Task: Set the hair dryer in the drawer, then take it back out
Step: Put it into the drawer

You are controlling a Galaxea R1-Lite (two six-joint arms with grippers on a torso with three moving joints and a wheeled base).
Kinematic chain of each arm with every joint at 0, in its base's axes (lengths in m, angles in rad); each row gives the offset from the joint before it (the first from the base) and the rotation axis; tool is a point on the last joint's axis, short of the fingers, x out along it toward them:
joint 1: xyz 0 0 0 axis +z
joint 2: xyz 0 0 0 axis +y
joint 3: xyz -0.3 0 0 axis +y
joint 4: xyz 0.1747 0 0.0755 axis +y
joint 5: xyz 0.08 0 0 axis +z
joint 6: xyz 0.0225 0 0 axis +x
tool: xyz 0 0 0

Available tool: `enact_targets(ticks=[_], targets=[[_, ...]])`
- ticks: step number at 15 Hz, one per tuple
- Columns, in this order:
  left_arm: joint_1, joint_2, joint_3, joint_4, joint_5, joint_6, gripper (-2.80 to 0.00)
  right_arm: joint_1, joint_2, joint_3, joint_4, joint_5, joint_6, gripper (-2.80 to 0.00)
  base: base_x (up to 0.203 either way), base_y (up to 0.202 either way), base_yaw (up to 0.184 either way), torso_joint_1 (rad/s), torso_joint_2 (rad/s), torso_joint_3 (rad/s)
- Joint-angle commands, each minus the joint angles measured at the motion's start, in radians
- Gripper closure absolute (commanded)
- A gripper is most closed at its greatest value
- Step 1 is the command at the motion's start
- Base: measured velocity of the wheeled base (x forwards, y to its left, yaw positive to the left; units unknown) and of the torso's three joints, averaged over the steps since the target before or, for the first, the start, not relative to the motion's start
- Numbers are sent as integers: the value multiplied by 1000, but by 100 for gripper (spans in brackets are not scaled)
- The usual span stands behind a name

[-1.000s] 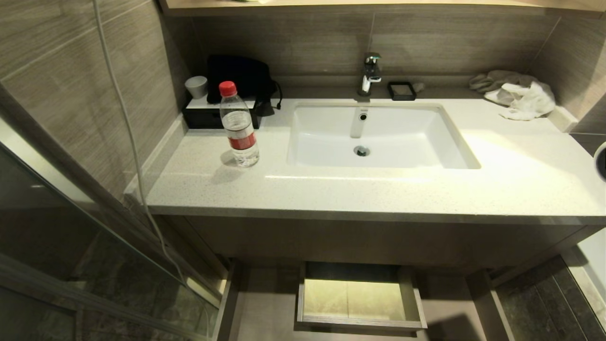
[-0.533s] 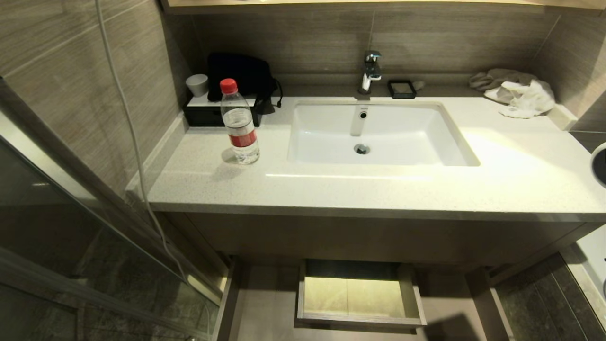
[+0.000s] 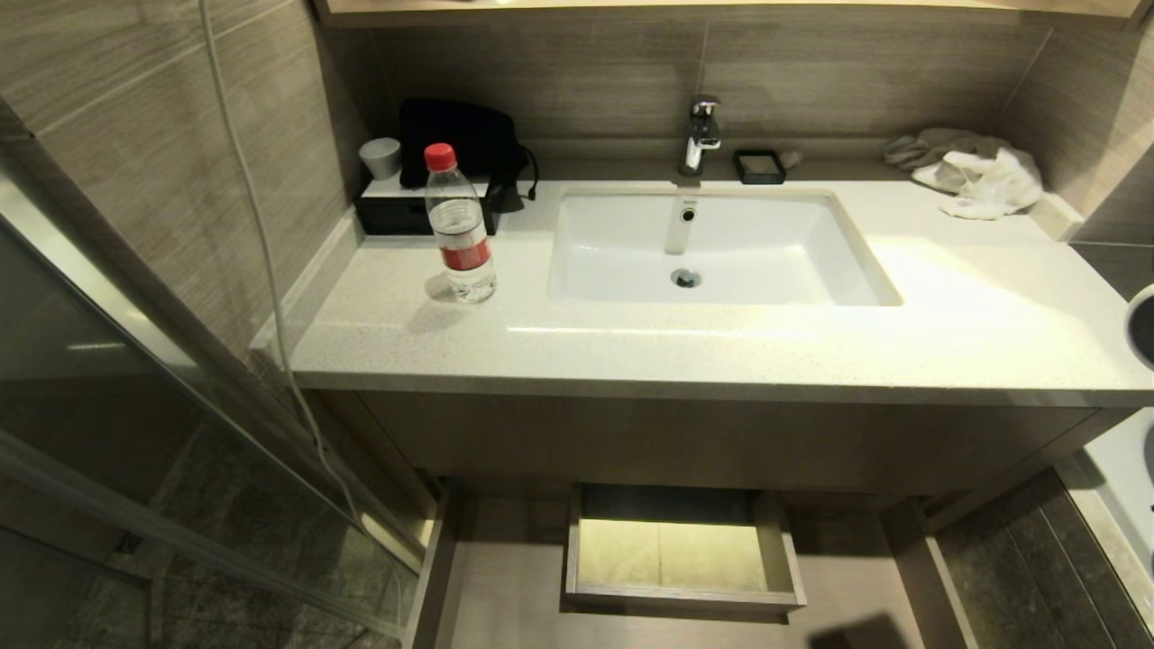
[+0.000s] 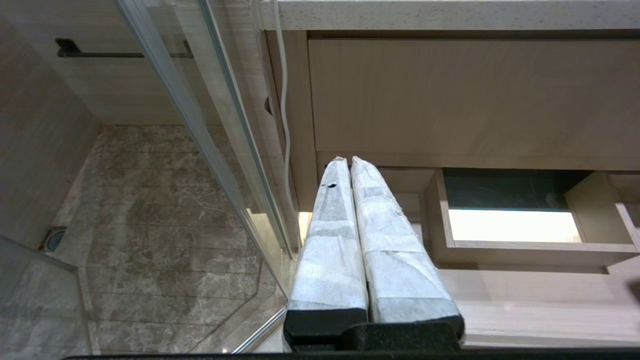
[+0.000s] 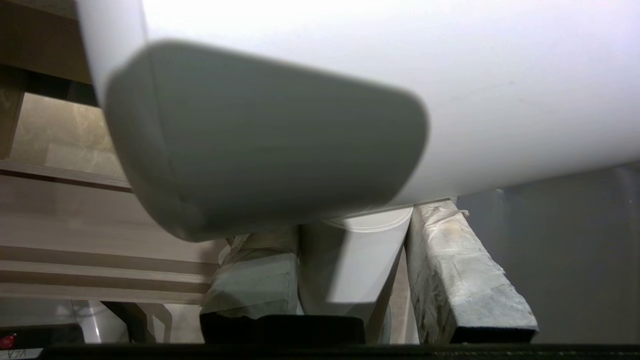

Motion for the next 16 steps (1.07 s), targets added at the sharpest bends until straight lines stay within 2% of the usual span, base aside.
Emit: enact_targets(ticks=[1,14,16], targets=[[0,0,0,0,0,0,0,-1,-4,9,-1,3,0,0,0,0,0,0,0,0],[0,0,0,0,0,0,0,-1,-8,13,-3,3,-1,0,0,0,0,0,0,0],[0,0,0,0,0,0,0,-1,-11,19,-2,3,-1,0,0,0,0,-102,235,133]])
